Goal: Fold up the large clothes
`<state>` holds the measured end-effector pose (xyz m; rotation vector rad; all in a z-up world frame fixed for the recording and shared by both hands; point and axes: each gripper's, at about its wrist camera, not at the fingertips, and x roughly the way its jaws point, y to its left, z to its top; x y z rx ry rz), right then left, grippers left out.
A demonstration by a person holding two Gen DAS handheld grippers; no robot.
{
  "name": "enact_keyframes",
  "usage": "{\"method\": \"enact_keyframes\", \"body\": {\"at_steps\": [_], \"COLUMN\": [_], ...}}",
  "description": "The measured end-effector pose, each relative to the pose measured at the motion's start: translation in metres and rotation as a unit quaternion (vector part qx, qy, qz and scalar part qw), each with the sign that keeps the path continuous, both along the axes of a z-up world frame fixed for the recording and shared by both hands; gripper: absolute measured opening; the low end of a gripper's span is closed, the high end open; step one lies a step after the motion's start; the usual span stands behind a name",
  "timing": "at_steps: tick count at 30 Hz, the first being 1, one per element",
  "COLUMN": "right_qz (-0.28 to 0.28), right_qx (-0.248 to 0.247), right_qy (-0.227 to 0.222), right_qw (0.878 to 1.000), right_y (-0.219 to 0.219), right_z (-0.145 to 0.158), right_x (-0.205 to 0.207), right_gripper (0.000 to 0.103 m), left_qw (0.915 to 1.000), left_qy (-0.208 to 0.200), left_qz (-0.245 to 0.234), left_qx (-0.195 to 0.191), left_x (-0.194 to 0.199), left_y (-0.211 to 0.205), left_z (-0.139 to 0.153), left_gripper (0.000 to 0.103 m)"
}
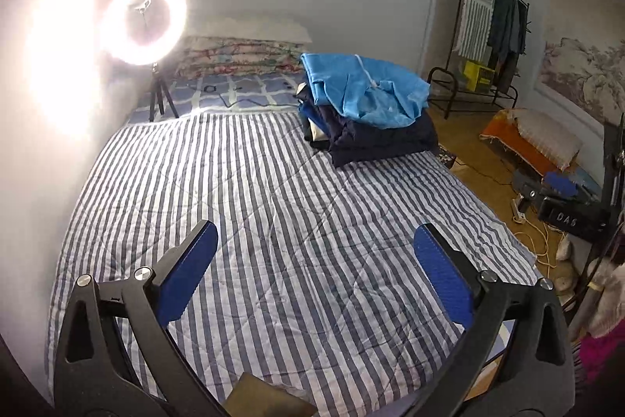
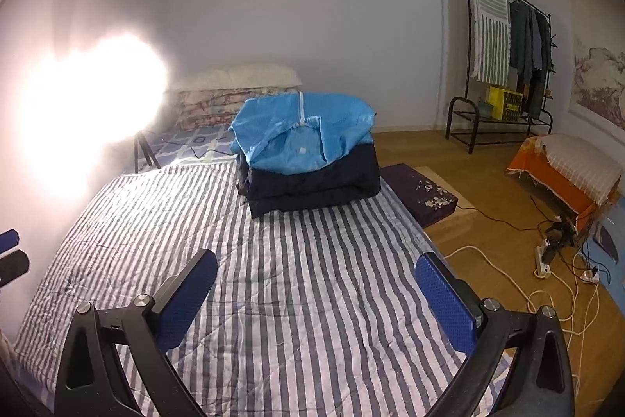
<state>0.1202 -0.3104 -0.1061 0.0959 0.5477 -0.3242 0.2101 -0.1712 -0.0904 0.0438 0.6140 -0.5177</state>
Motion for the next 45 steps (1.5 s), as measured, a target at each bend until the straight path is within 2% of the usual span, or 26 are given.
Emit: {"method": "enact_keyframes", "body": {"at_steps": [5,12,34,45], "right_qz": [-0.006,-0.003,0.005,0.007], "right_qx": [0.008,-0.007,-0.008,-0.006], "right_qy": [0.008,0.01,0.019,0.021], "right_qw": [1.0,1.0,1.0,1.0], "right_y": [0.0,0.009,0.016,0.017], "right_z": [-0.011,-0.014,-0.02,-0.02], "right_x": [0.005,0.01,0.015,0.012], "right_gripper": [0.103,0.103,0.103,0.103], "left_qw": [0.9998,0.9984,0.9966,0.9967], "left_qy": [-0.002,-0.006,-0.035,-0.036], "left_qz": [0.01,0.032,0.046,0.044], "left_qx": [0.014,0.046,0.059,0.057], "left_x": [-0.002,-0.002,-0.013,-0.016], "left_y": [0.002,0.005,0.006,0.006], "left_z": [-0.003,-0.01,-0.006,-0.005], "left_gripper": [0.103,0.103,0.103,0.103]}}
